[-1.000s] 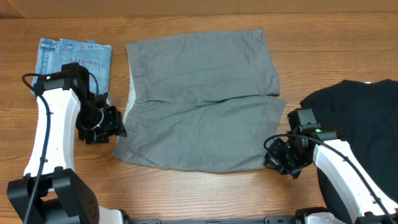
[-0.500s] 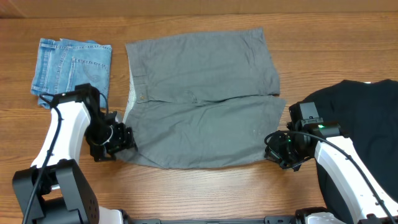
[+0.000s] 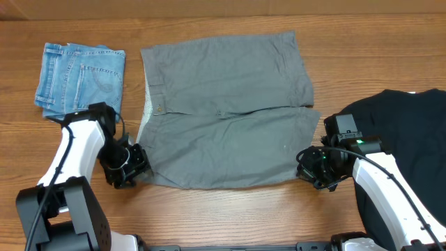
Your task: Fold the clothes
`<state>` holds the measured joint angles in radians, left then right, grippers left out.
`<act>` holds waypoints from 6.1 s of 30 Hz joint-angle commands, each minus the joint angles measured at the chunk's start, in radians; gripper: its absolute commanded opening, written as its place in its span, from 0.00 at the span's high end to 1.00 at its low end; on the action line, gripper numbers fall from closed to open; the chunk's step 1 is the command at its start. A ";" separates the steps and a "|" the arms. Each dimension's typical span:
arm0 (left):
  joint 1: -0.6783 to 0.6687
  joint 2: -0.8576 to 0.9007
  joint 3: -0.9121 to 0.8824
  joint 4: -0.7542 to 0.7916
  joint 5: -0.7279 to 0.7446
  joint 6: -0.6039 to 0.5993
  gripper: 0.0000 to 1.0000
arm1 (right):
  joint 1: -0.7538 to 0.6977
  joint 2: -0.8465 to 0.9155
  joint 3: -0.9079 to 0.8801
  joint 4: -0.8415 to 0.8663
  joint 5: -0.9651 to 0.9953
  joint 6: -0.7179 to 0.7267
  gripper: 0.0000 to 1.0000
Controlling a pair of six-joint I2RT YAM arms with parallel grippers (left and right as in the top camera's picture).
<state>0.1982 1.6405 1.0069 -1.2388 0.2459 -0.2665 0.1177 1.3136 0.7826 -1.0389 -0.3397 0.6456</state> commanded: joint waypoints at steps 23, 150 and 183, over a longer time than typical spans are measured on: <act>0.012 -0.005 -0.276 0.402 -0.069 -0.395 0.81 | -0.001 -0.016 0.031 0.013 0.014 -0.071 0.96; 0.097 -0.382 0.192 0.122 -0.142 -0.043 0.95 | -0.001 0.531 1.117 0.148 0.286 -0.073 0.96; 0.044 -0.014 0.192 0.400 -0.220 -0.047 0.50 | -0.011 0.819 1.115 0.373 0.178 -0.209 0.14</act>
<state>0.2481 1.6264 1.1870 -0.8368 0.0429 -0.3149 0.1120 2.1262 1.8736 -0.6205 -0.1432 0.4854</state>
